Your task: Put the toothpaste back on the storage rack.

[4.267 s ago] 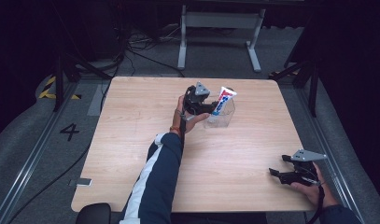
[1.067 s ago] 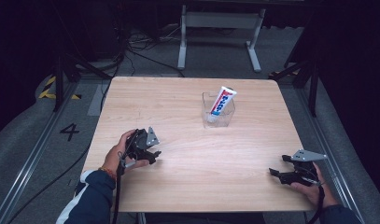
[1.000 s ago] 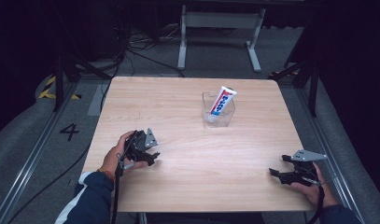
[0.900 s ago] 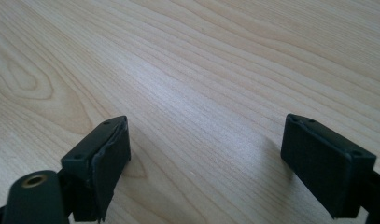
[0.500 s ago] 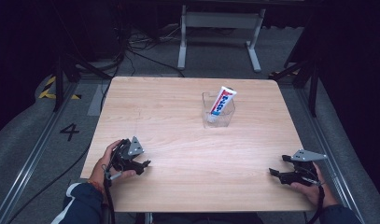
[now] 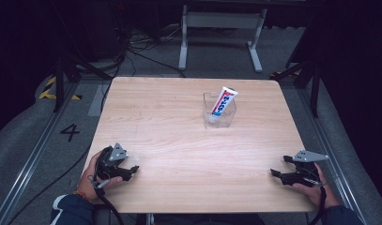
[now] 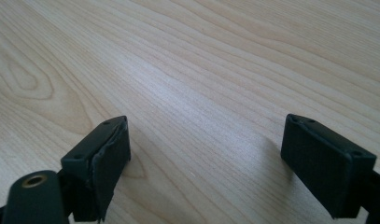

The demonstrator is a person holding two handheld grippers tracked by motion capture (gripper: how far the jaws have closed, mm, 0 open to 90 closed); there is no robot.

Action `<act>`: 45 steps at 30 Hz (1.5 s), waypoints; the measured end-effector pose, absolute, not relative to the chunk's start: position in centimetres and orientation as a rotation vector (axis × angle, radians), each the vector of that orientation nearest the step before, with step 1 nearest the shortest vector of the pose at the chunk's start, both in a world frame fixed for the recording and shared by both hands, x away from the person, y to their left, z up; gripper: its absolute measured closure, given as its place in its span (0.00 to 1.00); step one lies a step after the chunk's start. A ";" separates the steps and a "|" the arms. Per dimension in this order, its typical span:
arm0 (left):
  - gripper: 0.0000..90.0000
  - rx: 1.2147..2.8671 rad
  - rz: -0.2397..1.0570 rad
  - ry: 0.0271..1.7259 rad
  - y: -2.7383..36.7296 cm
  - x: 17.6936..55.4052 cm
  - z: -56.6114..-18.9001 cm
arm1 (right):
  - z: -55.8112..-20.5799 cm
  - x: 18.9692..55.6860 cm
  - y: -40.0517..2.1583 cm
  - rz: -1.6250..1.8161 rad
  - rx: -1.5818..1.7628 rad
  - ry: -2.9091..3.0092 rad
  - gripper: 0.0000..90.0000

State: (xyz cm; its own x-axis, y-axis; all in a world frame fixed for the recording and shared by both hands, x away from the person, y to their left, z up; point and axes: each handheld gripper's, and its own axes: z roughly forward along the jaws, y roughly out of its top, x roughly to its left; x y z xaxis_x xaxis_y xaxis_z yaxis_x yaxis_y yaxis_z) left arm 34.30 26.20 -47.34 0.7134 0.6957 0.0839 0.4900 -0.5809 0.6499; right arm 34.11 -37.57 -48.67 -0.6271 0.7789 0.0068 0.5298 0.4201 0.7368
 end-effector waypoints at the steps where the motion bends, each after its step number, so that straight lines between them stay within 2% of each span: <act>1: 0.24 2.296 0.454 0.908 26.5 34.0 -47.4 | -48.7 34.1 -37.6 1.035 1.127 2.342 0.18; 7: 0.18 2.194 0.398 1.005 27.6 33.9 -48.2 | -48.7 34.1 -37.6 1.035 1.127 2.343 0.18; 10: 0.16 2.196 0.416 1.016 27.5 33.9 -48.2 | -48.7 34.1 -37.6 1.035 1.126 2.342 0.18; 45: 0.14 2.181 0.423 1.047 27.6 33.8 -48.3 | -48.7 34.3 -37.5 1.038 1.112 2.349 0.18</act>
State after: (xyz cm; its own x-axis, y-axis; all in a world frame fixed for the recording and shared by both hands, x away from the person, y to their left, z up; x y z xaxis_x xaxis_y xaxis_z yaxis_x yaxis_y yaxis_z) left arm 33.84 27.63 -48.25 0.6251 0.7805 0.0013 0.5622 -0.4514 0.6929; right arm 34.25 -37.51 -48.69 -0.6354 0.7722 0.0036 0.5228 0.4268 0.7379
